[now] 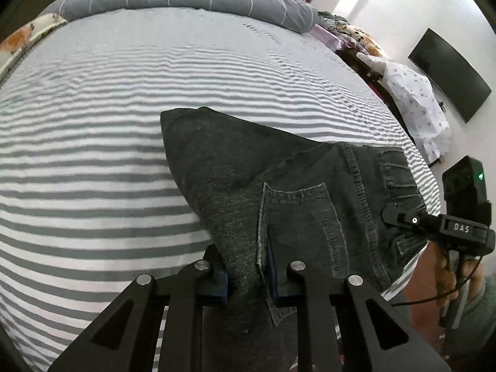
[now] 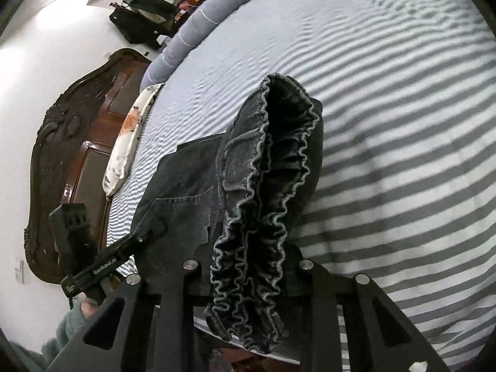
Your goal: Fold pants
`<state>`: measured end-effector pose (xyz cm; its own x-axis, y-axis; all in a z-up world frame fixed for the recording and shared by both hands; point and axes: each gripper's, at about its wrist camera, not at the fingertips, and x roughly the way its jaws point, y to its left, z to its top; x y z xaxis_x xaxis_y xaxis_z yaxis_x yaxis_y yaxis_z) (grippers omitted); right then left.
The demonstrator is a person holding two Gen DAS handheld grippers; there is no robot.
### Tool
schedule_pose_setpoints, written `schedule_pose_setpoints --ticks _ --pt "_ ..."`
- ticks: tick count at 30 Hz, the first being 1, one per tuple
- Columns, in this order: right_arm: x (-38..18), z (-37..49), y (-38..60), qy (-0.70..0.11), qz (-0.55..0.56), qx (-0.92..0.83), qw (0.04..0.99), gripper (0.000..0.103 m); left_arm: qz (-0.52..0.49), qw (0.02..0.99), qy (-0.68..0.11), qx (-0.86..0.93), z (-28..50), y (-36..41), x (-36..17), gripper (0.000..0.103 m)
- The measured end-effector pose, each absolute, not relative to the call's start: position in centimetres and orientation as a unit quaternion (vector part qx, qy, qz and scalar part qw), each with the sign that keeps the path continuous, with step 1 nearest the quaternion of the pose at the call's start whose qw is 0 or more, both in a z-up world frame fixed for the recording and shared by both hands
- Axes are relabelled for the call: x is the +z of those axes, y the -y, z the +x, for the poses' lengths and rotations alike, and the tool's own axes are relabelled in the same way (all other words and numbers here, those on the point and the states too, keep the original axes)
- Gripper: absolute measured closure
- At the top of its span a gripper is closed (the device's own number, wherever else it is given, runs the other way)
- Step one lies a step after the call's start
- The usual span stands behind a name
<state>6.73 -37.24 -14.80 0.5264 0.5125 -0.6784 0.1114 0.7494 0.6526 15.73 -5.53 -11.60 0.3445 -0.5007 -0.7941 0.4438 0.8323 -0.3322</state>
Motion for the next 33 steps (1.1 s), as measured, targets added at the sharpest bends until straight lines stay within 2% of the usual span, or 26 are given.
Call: schedule_pose_setpoints --ticks 9,17,25,33 --pt "-11.3 9.7 34.7 -0.456 0.312 0.144 0.821 0.078 -0.026 0.842 -0.468 -0.268 17.5 3.2 -8.3 0.085" --pt "-10.0 16.1 30.8 -0.457 0.303 0.175 0.817 0.078 -0.025 0.86 -0.453 -0.234 21.6 -0.5 -6.6 0.085" --pt "-11.4 24.0 27.0 -0.479 0.289 0.195 0.806 0.078 -0.025 0.868 -0.456 -0.196 26.5 -4.2 -7.7 0.085" --pt "-13.9 27.8 24.9 -0.497 0.274 0.195 0.8 0.078 -0.037 0.86 -0.476 -0.178 30.3 -6.1 -10.5 0.084"
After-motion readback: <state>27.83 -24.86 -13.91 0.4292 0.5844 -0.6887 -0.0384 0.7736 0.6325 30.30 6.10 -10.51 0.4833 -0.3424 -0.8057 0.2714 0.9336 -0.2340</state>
